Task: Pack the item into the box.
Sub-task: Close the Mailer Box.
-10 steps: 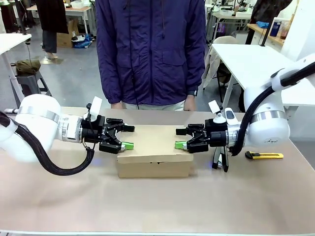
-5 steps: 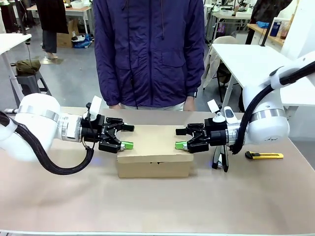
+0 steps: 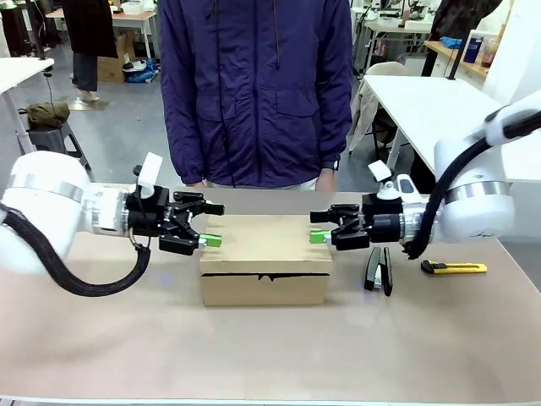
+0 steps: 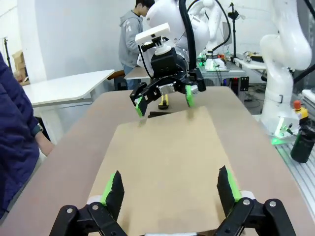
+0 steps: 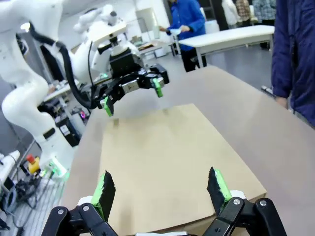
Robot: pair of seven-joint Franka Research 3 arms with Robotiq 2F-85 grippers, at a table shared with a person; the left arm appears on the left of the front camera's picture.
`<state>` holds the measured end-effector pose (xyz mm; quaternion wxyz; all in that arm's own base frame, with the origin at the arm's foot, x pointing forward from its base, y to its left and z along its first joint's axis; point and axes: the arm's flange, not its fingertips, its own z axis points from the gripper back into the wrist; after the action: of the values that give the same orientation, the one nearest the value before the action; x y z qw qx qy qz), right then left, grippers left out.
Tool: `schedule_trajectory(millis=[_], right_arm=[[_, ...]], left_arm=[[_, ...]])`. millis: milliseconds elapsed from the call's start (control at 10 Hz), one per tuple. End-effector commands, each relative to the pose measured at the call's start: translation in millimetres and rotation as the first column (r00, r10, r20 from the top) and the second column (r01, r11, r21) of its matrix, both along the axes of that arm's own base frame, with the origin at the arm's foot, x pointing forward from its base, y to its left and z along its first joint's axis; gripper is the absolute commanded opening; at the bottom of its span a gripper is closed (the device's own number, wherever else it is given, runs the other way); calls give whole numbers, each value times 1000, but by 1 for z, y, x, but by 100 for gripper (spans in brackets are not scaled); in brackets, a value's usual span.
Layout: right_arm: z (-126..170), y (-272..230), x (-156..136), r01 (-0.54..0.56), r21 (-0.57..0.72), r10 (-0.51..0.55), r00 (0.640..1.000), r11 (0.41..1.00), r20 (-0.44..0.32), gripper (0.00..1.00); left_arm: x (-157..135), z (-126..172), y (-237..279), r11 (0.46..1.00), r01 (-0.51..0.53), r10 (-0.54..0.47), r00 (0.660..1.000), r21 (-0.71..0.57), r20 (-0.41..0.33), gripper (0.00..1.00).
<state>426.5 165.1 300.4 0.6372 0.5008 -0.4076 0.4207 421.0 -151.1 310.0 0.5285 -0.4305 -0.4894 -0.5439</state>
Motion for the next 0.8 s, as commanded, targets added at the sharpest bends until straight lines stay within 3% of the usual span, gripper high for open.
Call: schedule_trajectory(millis=[0,100,200,300,500,600,700], right_arm=[[38,-27,-26,50,3,-49,986,999,-159,100],[50,-42,-39,63,-38,-70,975,997,-212,100],[60,-60,-50,69,-46,-79,955,997,-285,100],[66,-84,-60,76,-46,-88,933,996,-350,100],[61,-124,-73,118,-81,-143,869,990,-474,100],[53,-148,-77,164,-81,-182,826,983,-534,100],[44,-174,-81,196,-92,-212,780,976,-588,100]], left_arm=[[-32,26,26,1000,6,-8,991,-11,-134,100],[-44,35,40,998,45,-54,976,-45,-213,100],[-54,42,58,999,21,-30,924,-27,-382,100],[-64,48,77,999,-49,35,842,-12,-539,100],[-73,47,115,959,-283,201,696,-6,-689,100],[-76,45,139,956,-293,180,647,-24,-741,100],[-76,39,164,944,-331,188,570,-14,-800,100]])
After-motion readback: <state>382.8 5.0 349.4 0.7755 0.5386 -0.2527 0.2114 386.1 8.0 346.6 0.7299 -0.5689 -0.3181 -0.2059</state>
